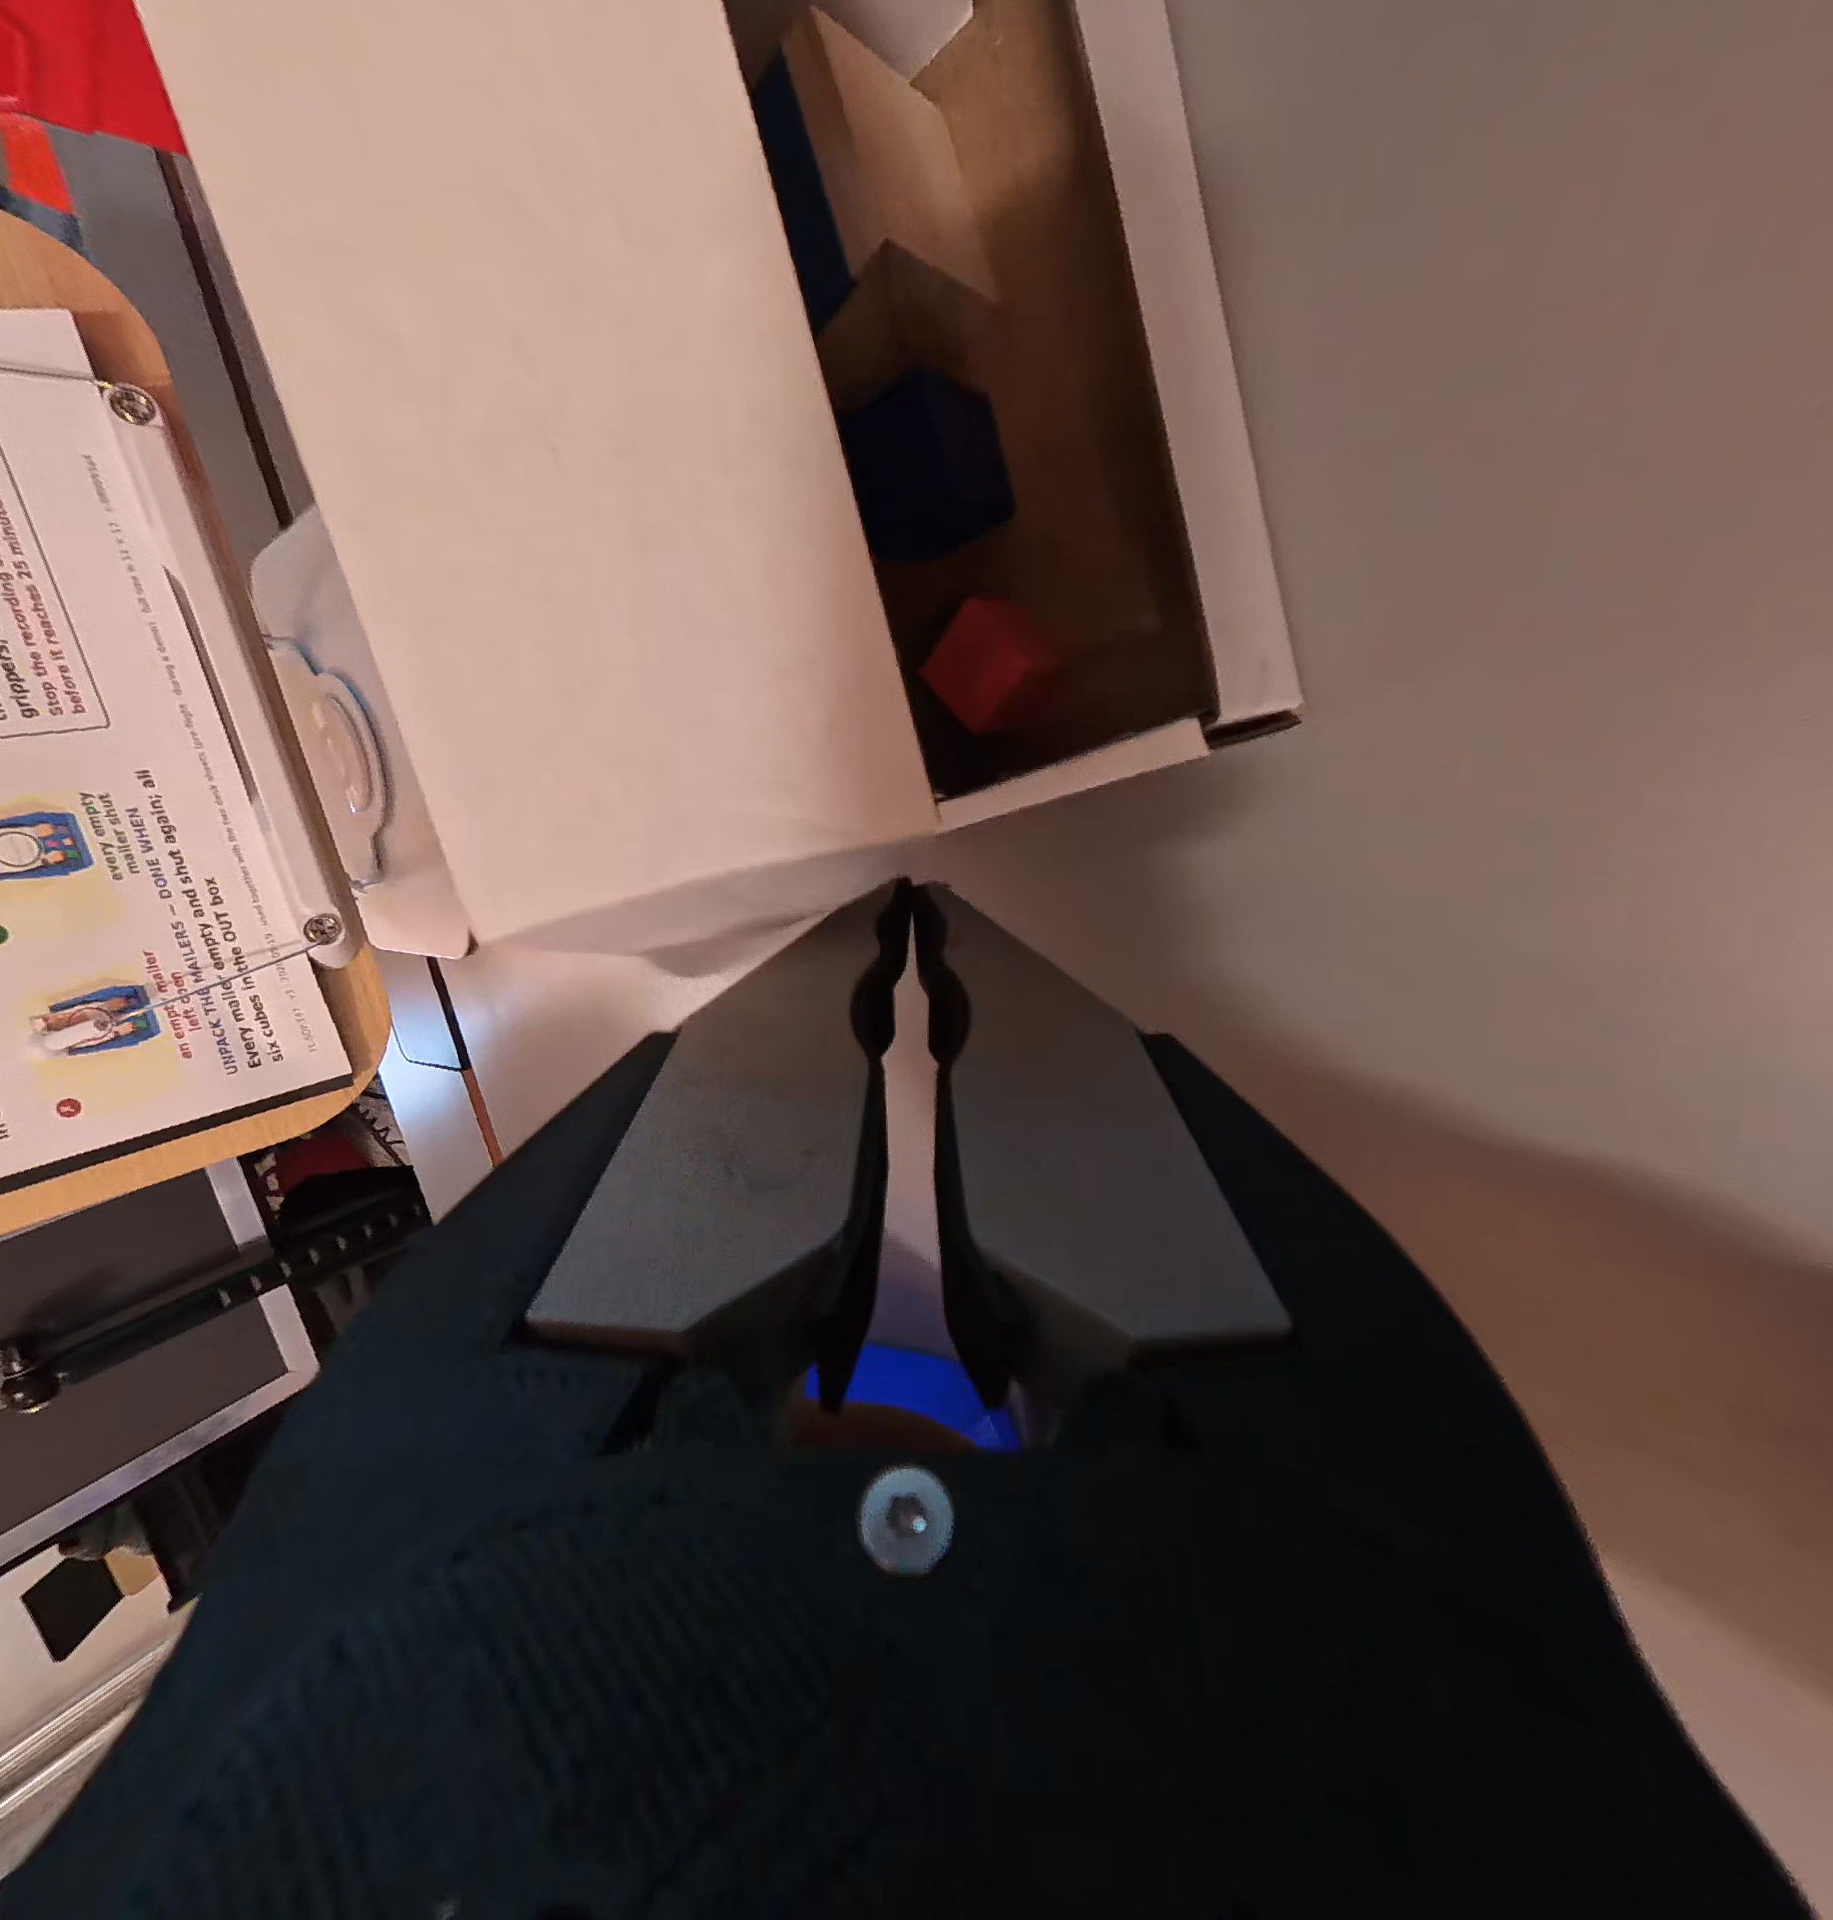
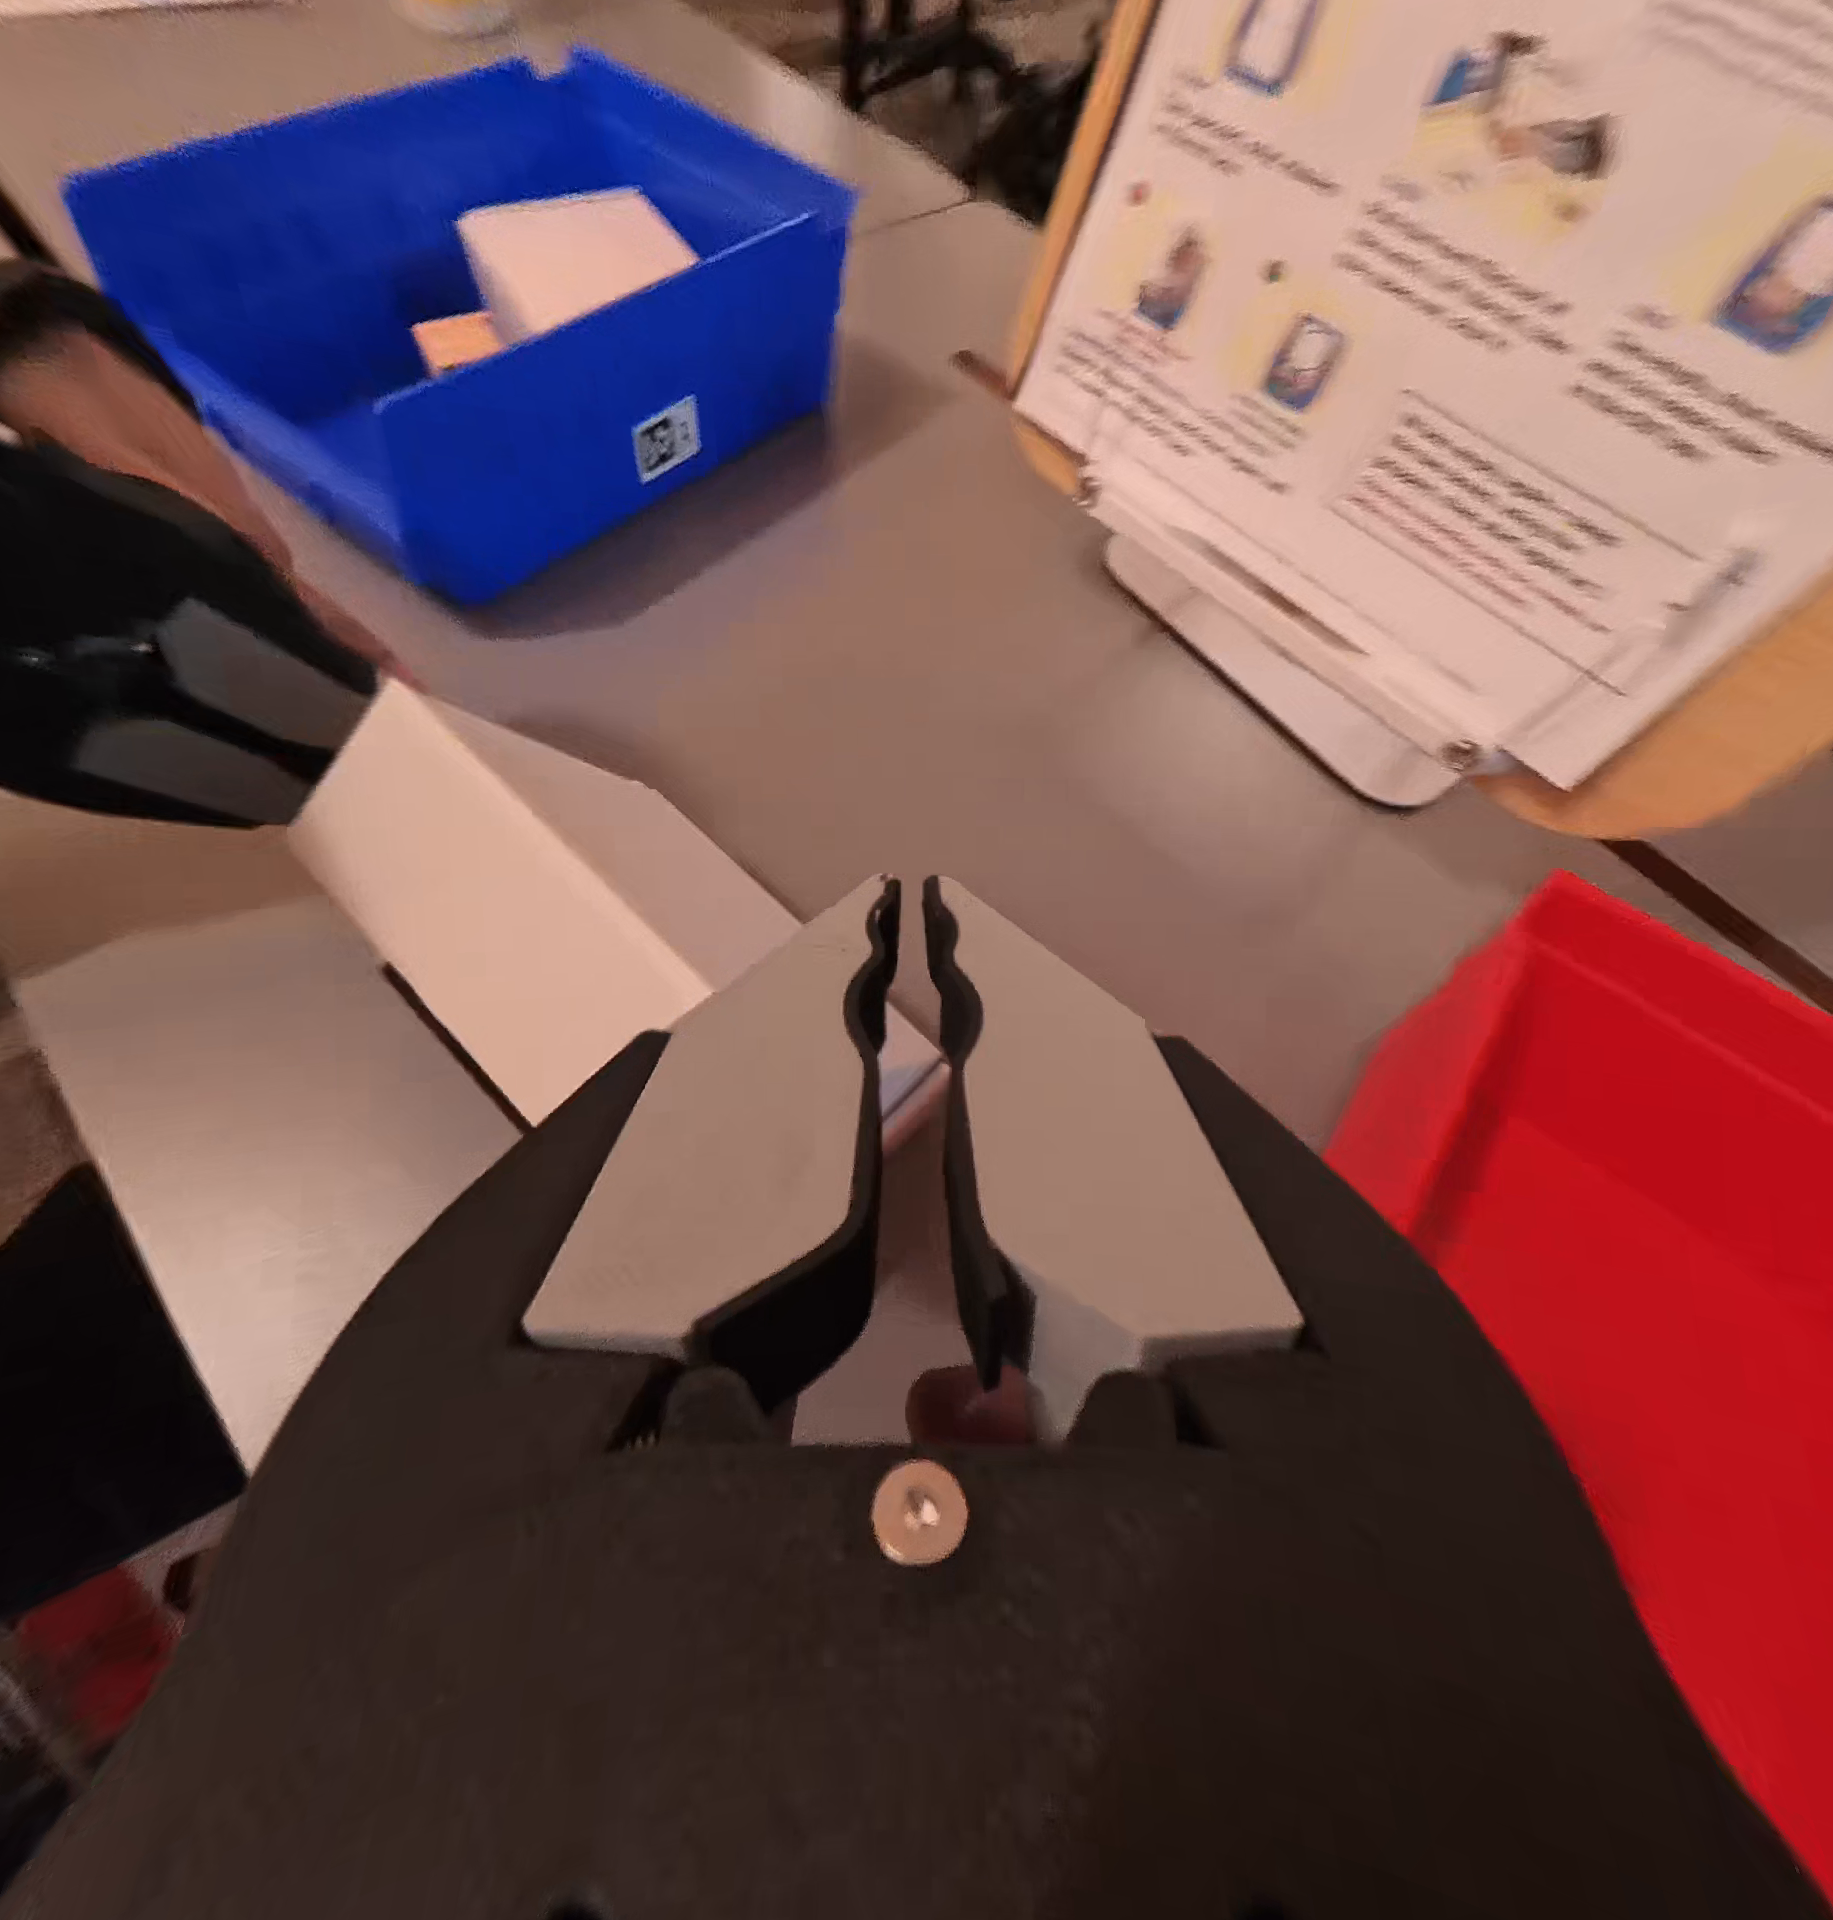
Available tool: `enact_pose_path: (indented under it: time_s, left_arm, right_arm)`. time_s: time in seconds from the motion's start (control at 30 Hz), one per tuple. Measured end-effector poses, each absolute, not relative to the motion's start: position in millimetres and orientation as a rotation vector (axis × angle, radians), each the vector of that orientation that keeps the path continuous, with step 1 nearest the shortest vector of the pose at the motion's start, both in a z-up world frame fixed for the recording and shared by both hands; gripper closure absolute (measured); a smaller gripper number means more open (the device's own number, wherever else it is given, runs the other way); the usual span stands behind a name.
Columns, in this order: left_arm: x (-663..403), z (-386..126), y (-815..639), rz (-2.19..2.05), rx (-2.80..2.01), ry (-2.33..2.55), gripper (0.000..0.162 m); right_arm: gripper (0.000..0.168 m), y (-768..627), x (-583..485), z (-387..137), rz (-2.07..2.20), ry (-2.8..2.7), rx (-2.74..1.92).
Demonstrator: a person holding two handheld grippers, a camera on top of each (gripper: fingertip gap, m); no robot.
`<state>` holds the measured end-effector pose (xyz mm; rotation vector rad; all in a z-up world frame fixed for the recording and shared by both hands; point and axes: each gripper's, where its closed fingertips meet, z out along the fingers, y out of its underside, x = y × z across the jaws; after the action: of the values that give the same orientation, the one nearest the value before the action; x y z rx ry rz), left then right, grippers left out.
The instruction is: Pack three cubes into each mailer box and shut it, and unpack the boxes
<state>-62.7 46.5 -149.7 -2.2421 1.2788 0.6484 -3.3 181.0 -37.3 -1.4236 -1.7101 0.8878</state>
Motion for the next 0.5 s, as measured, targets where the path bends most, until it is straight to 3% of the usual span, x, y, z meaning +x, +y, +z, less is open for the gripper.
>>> enact_pose_path:
  time_s: [0.3,0.5]
  left_arm:
    - [-89,-138,10,0.633,-2.283,1.048,0.162]
    - [-93,-86,12,0.417,-2.137,0.616,0.162]
  right_arm:
    - [0.168,156,-11,-85,0.726,-1.971,-1.378]
    - [0.168,154,-8,-83,0.731,-1.959,-1.355]
